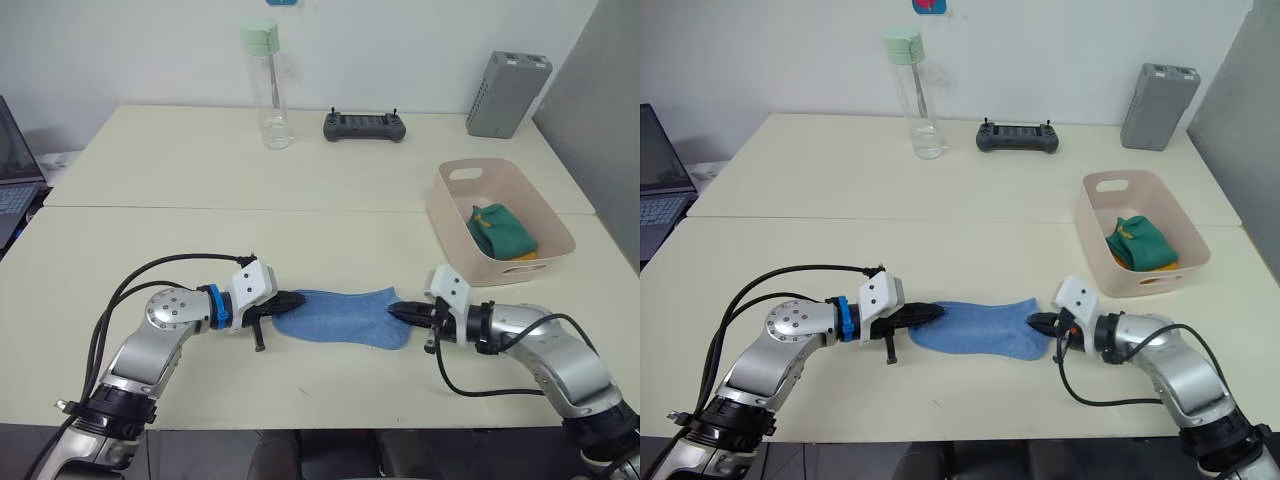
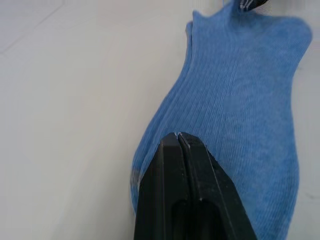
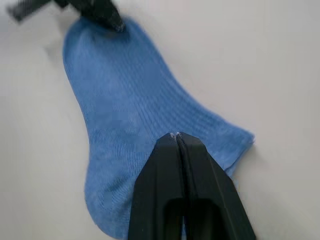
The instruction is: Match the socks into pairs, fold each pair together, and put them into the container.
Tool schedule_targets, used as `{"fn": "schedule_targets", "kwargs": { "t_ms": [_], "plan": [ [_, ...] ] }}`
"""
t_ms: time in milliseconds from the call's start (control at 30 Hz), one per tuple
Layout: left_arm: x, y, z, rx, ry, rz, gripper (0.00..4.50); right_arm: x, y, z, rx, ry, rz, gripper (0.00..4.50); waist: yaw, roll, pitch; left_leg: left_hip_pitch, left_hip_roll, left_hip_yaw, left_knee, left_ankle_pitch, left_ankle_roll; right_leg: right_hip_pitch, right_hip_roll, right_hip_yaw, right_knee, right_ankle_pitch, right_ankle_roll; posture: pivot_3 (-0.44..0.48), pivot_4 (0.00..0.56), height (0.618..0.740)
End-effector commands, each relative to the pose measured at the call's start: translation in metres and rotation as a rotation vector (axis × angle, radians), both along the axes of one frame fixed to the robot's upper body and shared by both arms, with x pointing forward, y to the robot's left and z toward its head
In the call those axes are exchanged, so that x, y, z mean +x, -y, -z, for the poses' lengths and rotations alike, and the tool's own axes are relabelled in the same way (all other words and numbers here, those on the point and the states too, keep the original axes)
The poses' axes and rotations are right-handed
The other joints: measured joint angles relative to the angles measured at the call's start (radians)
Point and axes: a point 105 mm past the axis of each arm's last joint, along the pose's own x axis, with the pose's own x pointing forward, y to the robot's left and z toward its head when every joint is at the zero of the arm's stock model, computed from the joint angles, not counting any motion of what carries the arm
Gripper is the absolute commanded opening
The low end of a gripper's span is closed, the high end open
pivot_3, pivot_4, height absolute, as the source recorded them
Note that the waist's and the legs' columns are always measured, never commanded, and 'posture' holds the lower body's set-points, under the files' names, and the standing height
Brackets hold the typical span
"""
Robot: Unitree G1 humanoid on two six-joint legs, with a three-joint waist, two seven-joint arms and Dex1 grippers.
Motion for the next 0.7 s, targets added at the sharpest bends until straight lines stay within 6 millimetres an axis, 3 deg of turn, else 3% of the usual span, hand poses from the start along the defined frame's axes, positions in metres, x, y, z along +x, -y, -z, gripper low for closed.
{"fn": "schedule_targets", "kwargs": {
  "t_ms": [33, 167, 300, 433, 700],
  "plan": [
    [-0.004, 0.008, -0.02, -0.043, 0.063, 0.032, 0.0, 0.0, 0.014, -0.011, 0.047, -0.002, 0.106, 1.32, 0.0, 0.0, 0.0, 0.0, 0.0, 0.0, 0.0, 0.0, 0.0, 0.0, 0.0, 0.0, 0.0, 0.0, 0.0, 0.0, 0.15, 0.74],
    [-0.01, 0.012, -0.023, -0.057, 0.067, 0.059, 0.0, 0.004, 0.026, 0.001, -0.014, -0.019, 0.18, 2.73, 0.0, 0.0, 0.0, 0.0, 0.0, -0.001, 0.0, 0.0, 0.0, 0.0, 0.0, 0.0, 0.0, 0.0, 0.0, 0.0, 0.15, 0.74],
    [-0.011, 0.017, -0.025, -0.052, 0.072, 0.085, 0.0, -0.001, 0.017, 0.018, -0.012, -0.118, 0.161, 4.16, -0.002, 0.0, 0.0, 0.0, 0.0, 0.0, 0.0, 0.0, 0.0, 0.0, 0.0, 0.0, 0.0, 0.0, 0.0, 0.0, 0.15, 0.74],
    [-0.009, 0.017, -0.025, -0.04, 0.083, 0.083, 0.0, -0.006, 0.009, 0.026, -0.009, -0.184, 0.126, 3.99, -0.002, 0.0, 0.0, 0.0, 0.0, 0.0, 0.0, 0.0, 0.0, 0.001, 0.0, 0.0, 0.0, 0.0, 0.0, 0.0, 0.15, 0.74],
    [-0.01, 0.017, -0.021, -0.037, 0.092, 0.078, 0.0, -0.003, -0.001, 0.018, 0.089, -0.248, 0.125, 1.42, -0.001, 0.0, 0.0, 0.0, 0.0, -0.001, 0.0, 0.0, 0.0, 0.001, 0.0, -0.001, 0.0, 0.0, 0.0, 0.0, 0.15, 0.74]
  ]
}}
